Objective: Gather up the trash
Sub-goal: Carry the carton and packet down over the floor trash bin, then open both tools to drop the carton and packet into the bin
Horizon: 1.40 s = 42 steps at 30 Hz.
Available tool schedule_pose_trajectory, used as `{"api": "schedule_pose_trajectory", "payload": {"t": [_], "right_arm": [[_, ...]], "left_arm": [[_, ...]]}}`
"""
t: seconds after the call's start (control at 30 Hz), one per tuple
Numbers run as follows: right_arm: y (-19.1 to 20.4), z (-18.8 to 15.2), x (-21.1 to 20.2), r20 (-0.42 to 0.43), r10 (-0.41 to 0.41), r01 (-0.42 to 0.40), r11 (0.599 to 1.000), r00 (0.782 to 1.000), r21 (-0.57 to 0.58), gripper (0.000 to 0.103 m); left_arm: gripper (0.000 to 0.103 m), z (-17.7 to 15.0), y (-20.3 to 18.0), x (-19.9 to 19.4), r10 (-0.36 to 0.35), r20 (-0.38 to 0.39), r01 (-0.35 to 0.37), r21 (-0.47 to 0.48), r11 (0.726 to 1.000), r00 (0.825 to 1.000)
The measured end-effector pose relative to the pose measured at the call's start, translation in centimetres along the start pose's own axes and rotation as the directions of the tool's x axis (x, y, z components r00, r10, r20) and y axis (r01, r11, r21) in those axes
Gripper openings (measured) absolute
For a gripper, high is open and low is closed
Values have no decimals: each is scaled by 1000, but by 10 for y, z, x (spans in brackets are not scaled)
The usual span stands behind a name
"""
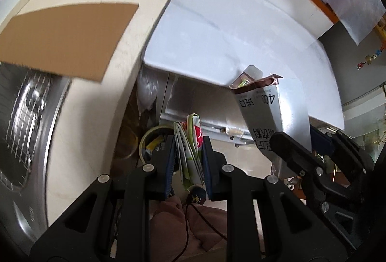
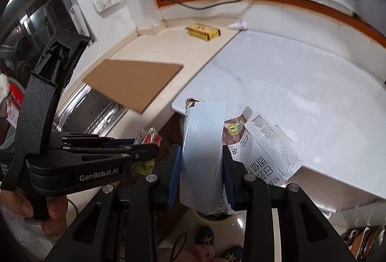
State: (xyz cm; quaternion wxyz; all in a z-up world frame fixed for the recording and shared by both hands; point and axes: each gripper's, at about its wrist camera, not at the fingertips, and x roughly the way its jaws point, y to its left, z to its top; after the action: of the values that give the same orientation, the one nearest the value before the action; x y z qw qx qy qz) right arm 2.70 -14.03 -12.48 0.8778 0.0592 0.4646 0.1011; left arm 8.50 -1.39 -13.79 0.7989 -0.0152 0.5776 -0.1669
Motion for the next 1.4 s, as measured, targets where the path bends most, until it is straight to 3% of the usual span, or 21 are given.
{"api": "schedule_pose_trajectory", "payload": {"t": [0.33,0.67,0.8,0.97,1.23,1.4], "right_arm": [[-22,-45,37,-88,86,-86,996,992,12,31],[-26,-100,85,-55,112,-117,987,992,-107,31],[-32,-123,106,-74,126,-132,987,989,-87,31],[-64,-155,158,-159,134,-131,991,978,27,31],[-132,-190,254,-243,186,-123,960,952,252,32],[-153,-204,298,-252,236,-155,940,939,305,32]], "left_arm": [[18,-31,-5,63,48,-63,-51,-49,997,997],[18,-56,15,140,111,-99,-120,-100,988,989],[18,-66,19,167,178,-84,-183,-47,982,980],[18,-72,7,190,275,-1,-273,98,957,961],[18,-88,-4,256,192,-58,-182,147,972,980],[20,-94,2,296,150,-101,-133,153,979,984]]}}
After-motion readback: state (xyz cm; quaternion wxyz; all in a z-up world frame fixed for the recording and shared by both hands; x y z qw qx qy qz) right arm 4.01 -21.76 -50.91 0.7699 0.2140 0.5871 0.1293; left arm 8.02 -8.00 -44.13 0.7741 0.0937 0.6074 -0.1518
